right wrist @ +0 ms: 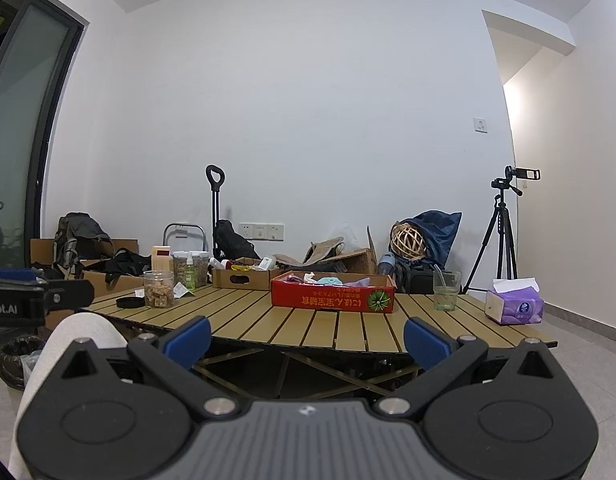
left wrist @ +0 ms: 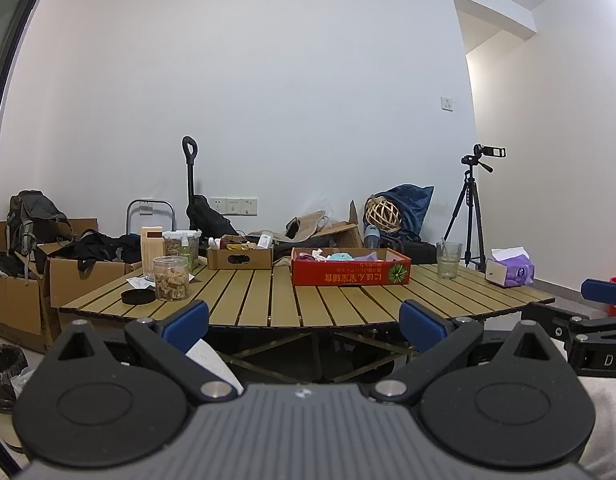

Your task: Organize soft objects

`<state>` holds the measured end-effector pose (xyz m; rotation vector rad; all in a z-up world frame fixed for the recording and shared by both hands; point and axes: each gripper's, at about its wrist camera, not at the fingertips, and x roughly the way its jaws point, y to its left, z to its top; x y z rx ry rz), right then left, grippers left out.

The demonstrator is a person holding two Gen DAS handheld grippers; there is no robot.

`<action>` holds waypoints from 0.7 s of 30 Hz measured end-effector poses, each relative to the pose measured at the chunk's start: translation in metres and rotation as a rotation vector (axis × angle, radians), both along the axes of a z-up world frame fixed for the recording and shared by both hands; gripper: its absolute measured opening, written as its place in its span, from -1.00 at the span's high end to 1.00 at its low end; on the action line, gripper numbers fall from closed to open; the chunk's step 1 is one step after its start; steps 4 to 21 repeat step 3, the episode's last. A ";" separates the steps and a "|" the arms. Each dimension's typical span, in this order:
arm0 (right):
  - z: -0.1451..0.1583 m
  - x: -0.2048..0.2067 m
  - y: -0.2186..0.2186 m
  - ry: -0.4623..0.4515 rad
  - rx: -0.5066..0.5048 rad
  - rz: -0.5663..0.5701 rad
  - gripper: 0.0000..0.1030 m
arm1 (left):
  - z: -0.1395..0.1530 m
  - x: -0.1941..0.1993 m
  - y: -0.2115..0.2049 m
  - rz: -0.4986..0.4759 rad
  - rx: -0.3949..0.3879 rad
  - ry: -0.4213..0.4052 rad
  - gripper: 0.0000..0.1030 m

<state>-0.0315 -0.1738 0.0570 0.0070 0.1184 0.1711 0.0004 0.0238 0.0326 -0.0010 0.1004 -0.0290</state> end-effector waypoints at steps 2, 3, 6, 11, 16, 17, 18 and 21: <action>0.001 0.001 -0.001 -0.003 -0.001 0.003 -1.00 | 0.001 0.000 0.000 0.000 -0.002 -0.002 -1.00; 0.001 0.002 -0.001 -0.004 -0.002 0.003 -1.00 | 0.001 0.000 -0.001 0.012 -0.006 -0.001 -1.00; 0.001 0.002 -0.001 -0.004 -0.002 0.003 -1.00 | 0.001 0.000 -0.001 0.012 -0.006 -0.001 -1.00; 0.001 0.002 -0.001 -0.004 -0.002 0.003 -1.00 | 0.001 0.000 -0.001 0.012 -0.006 -0.001 -1.00; 0.001 0.002 -0.001 -0.004 -0.002 0.003 -1.00 | 0.001 0.000 -0.001 0.012 -0.006 -0.001 -1.00; 0.001 0.002 -0.001 -0.004 -0.002 0.003 -1.00 | 0.001 0.000 -0.001 0.012 -0.006 -0.001 -1.00; 0.001 0.002 -0.001 -0.004 -0.002 0.003 -1.00 | 0.001 0.000 -0.001 0.012 -0.006 -0.001 -1.00; 0.001 0.002 -0.001 -0.004 -0.002 0.003 -1.00 | 0.001 0.000 -0.001 0.012 -0.006 -0.001 -1.00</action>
